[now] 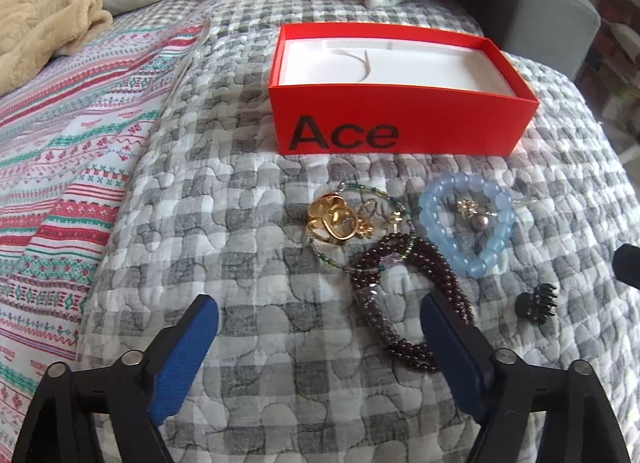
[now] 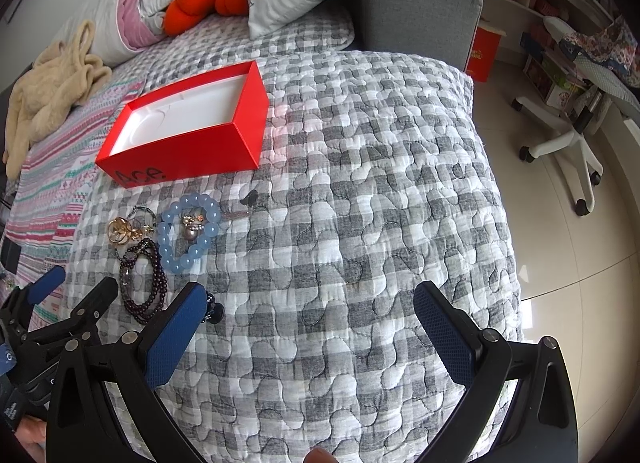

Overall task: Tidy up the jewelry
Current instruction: 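Grasp the garnet bracelet with the left tool while the right tool grasps the blue bracelet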

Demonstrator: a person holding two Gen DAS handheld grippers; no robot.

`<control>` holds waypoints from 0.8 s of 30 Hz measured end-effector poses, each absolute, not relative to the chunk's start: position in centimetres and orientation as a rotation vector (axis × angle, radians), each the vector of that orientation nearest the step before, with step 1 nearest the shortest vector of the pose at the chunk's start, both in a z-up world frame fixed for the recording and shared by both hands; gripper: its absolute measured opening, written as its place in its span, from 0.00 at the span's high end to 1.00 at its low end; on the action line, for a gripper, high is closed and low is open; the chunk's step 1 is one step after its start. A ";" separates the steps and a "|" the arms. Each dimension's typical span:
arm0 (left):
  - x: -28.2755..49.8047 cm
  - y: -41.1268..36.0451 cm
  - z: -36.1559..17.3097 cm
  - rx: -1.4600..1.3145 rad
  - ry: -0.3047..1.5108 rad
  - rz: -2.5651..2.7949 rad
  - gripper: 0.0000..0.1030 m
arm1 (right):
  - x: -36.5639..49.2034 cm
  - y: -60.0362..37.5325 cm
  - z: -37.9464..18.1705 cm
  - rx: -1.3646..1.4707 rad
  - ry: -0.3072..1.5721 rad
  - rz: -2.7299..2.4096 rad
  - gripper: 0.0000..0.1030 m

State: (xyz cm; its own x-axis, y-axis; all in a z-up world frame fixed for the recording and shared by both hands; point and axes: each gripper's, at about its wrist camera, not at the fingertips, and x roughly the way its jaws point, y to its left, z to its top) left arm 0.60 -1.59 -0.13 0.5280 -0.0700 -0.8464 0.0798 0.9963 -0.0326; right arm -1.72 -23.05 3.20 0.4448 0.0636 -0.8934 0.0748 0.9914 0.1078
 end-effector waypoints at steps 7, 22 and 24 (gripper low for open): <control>1.0 -2.8 -0.9 -0.033 1.054 -0.183 0.62 | -1.9 -23.1 3.1 0.143 1.110 0.000 0.00; 1.5 -3.8 -1.3 0.015 1.036 -0.147 0.95 | -0.5 -23.9 3.1 0.256 1.121 0.125 0.06; 1.0 -3.6 -0.2 -0.002 1.013 -0.171 0.95 | 0.0 -24.0 3.2 0.286 1.116 0.149 0.12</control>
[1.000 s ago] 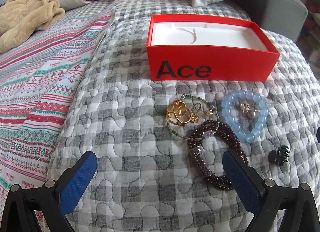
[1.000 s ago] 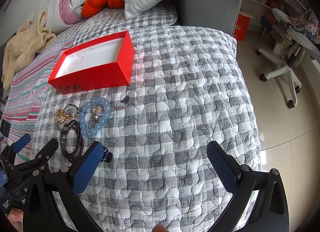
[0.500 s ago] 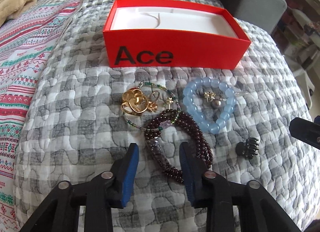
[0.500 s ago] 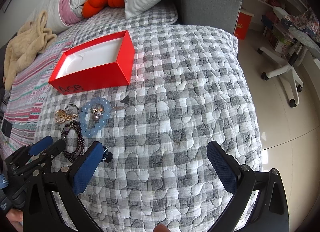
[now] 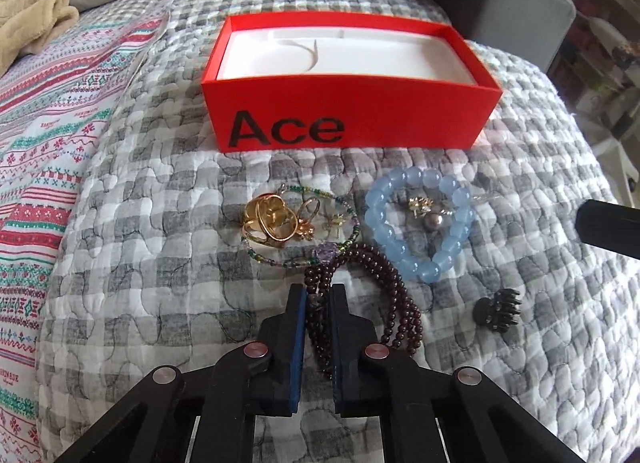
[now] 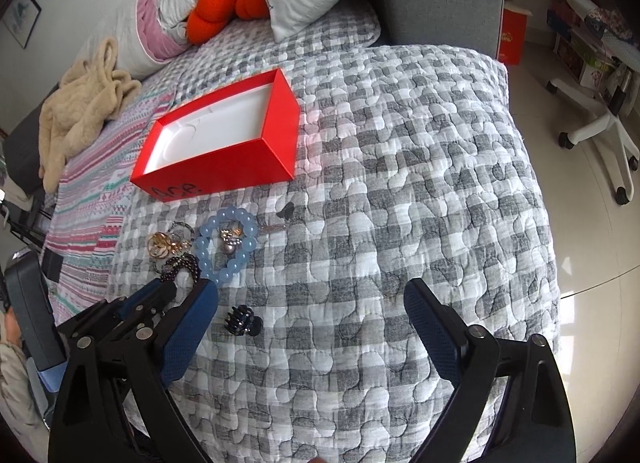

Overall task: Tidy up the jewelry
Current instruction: 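Grasp the garnet bracelet with the left tool while the right tool grasps the blue bracelet, then carry both bracelets into the red box and open both tools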

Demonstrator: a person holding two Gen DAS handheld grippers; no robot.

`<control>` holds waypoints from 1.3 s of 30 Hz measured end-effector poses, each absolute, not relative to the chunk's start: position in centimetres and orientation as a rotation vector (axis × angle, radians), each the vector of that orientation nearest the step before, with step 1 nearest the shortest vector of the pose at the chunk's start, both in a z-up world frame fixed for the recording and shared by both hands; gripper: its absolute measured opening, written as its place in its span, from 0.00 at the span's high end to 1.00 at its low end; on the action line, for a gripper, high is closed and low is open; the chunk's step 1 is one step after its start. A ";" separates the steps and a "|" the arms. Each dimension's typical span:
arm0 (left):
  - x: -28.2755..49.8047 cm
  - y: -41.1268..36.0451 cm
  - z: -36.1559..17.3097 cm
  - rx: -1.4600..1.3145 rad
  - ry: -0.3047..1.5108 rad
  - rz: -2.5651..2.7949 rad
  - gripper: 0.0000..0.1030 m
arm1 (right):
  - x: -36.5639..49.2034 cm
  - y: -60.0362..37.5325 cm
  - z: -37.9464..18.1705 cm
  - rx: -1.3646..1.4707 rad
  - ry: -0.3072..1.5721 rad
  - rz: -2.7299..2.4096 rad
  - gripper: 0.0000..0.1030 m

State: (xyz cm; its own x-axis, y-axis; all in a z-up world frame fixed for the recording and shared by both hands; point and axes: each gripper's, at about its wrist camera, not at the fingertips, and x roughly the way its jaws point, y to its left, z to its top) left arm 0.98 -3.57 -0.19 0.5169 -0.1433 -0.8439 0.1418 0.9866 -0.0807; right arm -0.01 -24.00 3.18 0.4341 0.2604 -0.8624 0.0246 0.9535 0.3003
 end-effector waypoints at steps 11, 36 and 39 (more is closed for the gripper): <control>-0.5 -0.5 5.4 -0.133 0.889 -0.287 0.95 | 2.7 -21.3 1.9 0.339 1.134 0.284 0.61; 1.2 1.9 4.9 -0.183 0.901 -0.264 0.95 | 5.0 -17.7 0.4 0.321 1.173 0.282 0.88; 1.2 1.8 5.1 -0.173 0.893 -0.256 0.95 | 4.5 -18.2 1.9 0.336 1.129 0.295 0.88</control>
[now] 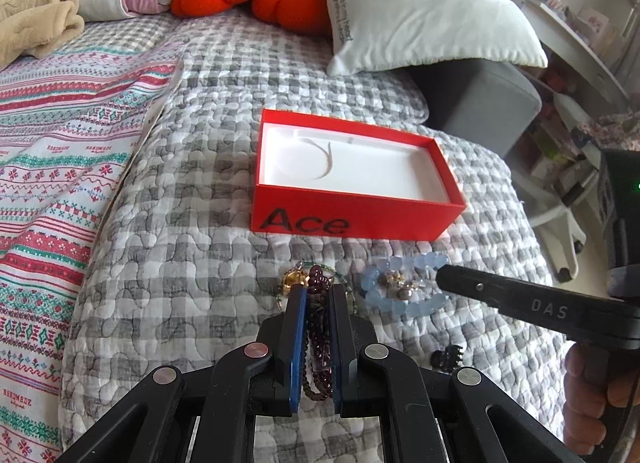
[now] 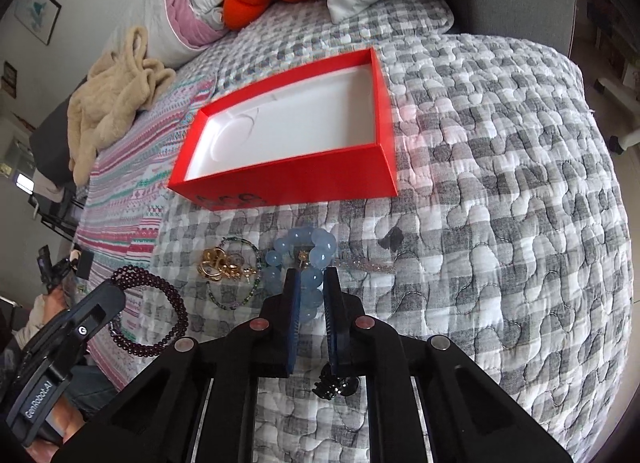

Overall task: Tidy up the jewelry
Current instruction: 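Carry both bracelets into the red box and open both tools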

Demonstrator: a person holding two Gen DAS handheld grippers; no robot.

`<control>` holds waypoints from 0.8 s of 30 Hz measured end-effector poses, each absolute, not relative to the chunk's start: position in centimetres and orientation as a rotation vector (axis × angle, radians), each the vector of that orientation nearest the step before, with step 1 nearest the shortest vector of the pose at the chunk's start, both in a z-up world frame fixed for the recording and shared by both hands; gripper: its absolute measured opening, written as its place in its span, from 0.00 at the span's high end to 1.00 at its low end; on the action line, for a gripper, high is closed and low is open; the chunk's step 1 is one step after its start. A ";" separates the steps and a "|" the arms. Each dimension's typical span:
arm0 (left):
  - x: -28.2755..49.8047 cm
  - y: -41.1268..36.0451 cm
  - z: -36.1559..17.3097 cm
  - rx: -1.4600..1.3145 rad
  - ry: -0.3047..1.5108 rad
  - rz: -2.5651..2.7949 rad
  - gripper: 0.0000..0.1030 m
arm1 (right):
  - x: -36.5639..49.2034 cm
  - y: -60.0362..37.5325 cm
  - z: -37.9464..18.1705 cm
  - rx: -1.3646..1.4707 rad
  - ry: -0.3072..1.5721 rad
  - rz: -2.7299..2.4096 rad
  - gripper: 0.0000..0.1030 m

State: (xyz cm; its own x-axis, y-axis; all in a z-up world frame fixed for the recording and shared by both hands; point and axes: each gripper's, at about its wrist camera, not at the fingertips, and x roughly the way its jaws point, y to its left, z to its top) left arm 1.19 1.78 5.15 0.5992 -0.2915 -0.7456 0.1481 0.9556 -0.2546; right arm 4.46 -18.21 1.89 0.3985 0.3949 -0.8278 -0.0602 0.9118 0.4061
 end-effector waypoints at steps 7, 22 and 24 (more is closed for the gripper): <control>1.7 0.8 6.4 -0.114 0.861 -0.218 0.95 | 3.8 -18.8 5.4 0.351 1.041 0.320 0.88; 7.7 -0.8 9.8 -0.182 0.769 -0.299 0.95 | 7.0 -20.3 11.5 0.375 0.915 0.319 0.88; 8.9 -1.0 9.1 -0.204 0.771 -0.320 0.95 | 7.8 -20.2 11.8 0.379 0.900 0.321 0.88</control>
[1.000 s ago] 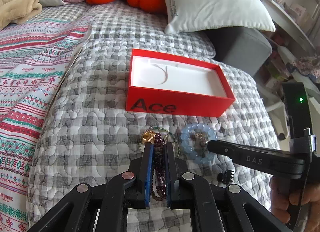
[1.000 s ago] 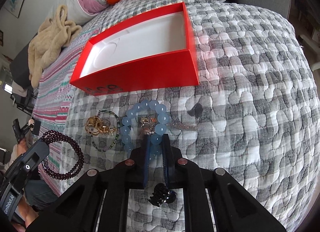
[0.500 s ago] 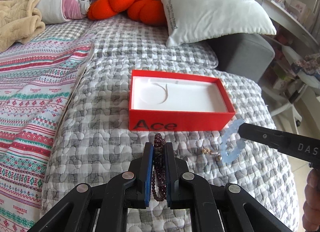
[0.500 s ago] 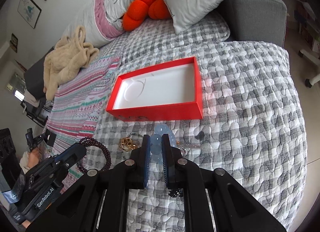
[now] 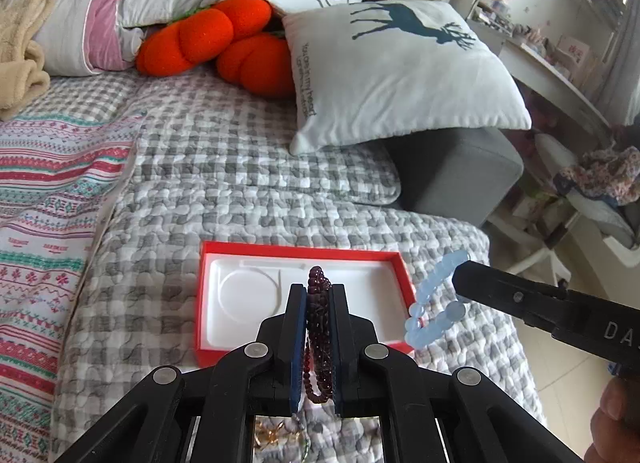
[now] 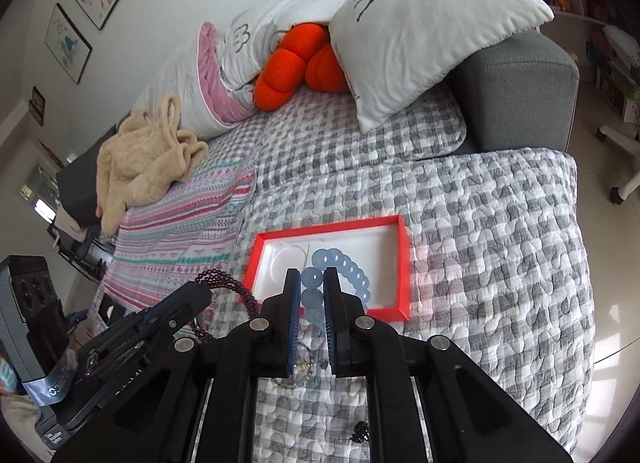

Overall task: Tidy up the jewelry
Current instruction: 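Carry both bracelets into the red box and open both tools, then withdraw both tools from the box back toward the remaining jewelry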

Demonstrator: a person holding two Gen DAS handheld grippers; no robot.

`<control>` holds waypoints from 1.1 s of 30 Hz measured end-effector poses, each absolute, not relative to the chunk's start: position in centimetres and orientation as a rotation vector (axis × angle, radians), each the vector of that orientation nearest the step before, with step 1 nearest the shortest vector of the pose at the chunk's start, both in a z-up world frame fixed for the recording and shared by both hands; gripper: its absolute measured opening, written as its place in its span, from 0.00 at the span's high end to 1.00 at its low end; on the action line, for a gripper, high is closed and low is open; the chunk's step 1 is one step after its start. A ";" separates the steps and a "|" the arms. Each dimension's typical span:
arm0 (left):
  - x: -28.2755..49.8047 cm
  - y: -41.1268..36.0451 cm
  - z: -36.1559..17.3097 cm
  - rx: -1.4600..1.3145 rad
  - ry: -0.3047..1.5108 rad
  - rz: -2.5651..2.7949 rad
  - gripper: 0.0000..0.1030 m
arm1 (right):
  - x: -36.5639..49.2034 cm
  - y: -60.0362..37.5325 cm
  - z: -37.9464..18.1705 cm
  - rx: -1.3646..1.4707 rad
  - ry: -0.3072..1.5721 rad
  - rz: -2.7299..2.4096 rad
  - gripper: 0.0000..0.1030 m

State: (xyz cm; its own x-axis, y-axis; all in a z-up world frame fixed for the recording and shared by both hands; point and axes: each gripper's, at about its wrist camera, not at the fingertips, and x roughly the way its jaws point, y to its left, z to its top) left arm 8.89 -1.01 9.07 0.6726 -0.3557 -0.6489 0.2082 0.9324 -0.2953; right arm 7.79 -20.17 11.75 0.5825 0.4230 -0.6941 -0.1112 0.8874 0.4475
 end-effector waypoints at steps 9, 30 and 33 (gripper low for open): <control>12.8 -0.9 5.5 -0.245 0.779 -0.343 0.95 | 11.5 -18.9 9.7 0.411 0.899 0.398 0.88; 14.2 -1.9 3.1 0.026 0.804 -0.132 0.77 | 13.6 -19.1 4.9 0.177 0.997 0.214 0.86; 13.0 -1.7 4.1 0.034 0.782 -0.126 0.48 | 13.2 -19.6 5.4 0.183 1.016 0.197 0.75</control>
